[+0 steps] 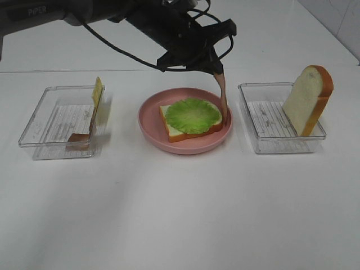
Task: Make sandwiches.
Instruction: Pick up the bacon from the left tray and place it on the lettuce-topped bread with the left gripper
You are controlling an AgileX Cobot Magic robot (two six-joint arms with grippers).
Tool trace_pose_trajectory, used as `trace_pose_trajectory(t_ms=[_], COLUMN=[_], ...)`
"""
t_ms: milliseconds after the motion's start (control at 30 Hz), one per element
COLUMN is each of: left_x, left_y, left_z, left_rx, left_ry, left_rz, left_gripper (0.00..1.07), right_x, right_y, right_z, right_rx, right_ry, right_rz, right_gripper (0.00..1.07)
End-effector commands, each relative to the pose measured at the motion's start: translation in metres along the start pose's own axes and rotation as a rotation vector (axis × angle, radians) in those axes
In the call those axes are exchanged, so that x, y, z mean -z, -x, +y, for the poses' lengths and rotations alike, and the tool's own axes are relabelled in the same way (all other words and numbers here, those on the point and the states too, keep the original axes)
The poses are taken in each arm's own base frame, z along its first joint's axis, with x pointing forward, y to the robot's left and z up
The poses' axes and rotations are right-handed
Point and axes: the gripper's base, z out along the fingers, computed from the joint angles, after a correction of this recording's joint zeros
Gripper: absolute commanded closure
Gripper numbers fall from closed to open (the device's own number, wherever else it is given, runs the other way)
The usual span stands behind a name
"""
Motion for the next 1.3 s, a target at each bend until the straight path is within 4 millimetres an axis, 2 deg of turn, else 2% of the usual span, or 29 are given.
trace_pose_trajectory(t_ms=[33, 267, 433, 633, 833, 900, 933, 967, 1000, 1033, 1067, 1100, 1133, 1167, 1200, 1300], left_x=[-0.005, -0.013, -0.021, -0.022, -0.018, -0.018, -0.018, -0.018, -0.018, -0.018, -0.018, -0.018, -0.018, -0.018, -0.017, -0.014], left_y=[-0.002, -0.009, -0.016, -0.019, -0.019, -0.019, -0.019, -0.019, -0.019, -0.019, -0.019, -0.019, -0.019, -0.019, -0.018, -0.015], left_z=[0.01, 0.029, 0.036, 0.04, 0.05, 0.051, 0.051, 0.051, 0.051, 0.051, 0.051, 0.051, 0.051, 0.051, 0.05, 0.046], left_rx=[-0.043, -0.144, -0.182, -0.173, -0.131, -0.125, -0.117, -0.117, -0.115, -0.112, -0.112, -0.112, -0.112, -0.11, -0.112, -0.117], left_ry=[0.059, 0.19, 0.237, 0.271, 0.39, 0.399, 0.403, 0.403, 0.402, 0.398, 0.398, 0.397, 0.397, 0.396, 0.395, 0.392], left_rz=[0.017, 0.075, 0.12, 0.139, 0.143, 0.142, 0.141, 0.141, 0.14, 0.138, 0.138, 0.137, 0.137, 0.137, 0.137, 0.131], left_gripper=[1.07, 1.07, 1.07, 1.07, 1.07, 1.03, 0.93, 0.93, 0.78, 0.56, 0.56, 0.41, 0.41, 0.15, 0.05, 0.05], right_x=[0.003, 0.003, 0.003, 0.003, 0.003, 0.003, 0.003, 0.003, 0.003, 0.003, 0.003, 0.003, 0.003, 0.003, 0.003, 0.003], right_y=[-0.003, -0.003, -0.003, -0.003, -0.003, -0.003, -0.003, -0.003, -0.003, -0.003, -0.003, -0.003, -0.003, -0.003, -0.003, -0.003], right_z=[0.0, 0.0, 0.0, 0.0, 0.0, 0.0, 0.0, 0.0, 0.0, 0.0, 0.0, 0.0, 0.0, 0.0, 0.0, 0.0], right_rx=[-0.004, -0.004, -0.004, -0.005, -0.005, -0.005, -0.005, -0.005, -0.005, -0.005, -0.005, -0.005, -0.005, -0.005, -0.005, -0.005], right_ry=[-0.005, -0.005, -0.005, -0.005, -0.005, -0.005, -0.005, -0.005, -0.005, -0.005, -0.005, -0.005, -0.005, -0.005, -0.005, -0.005], right_rz=[-0.035, -0.035, -0.035, -0.035, -0.035, -0.035, -0.035, -0.035, -0.035, -0.035, -0.035, -0.035, -0.035, -0.035, -0.035, -0.035], right_gripper=[0.16, 0.16, 0.16, 0.16, 0.16, 0.16, 0.16, 0.16, 0.16, 0.16, 0.16, 0.16, 0.16, 0.16, 0.16, 0.16])
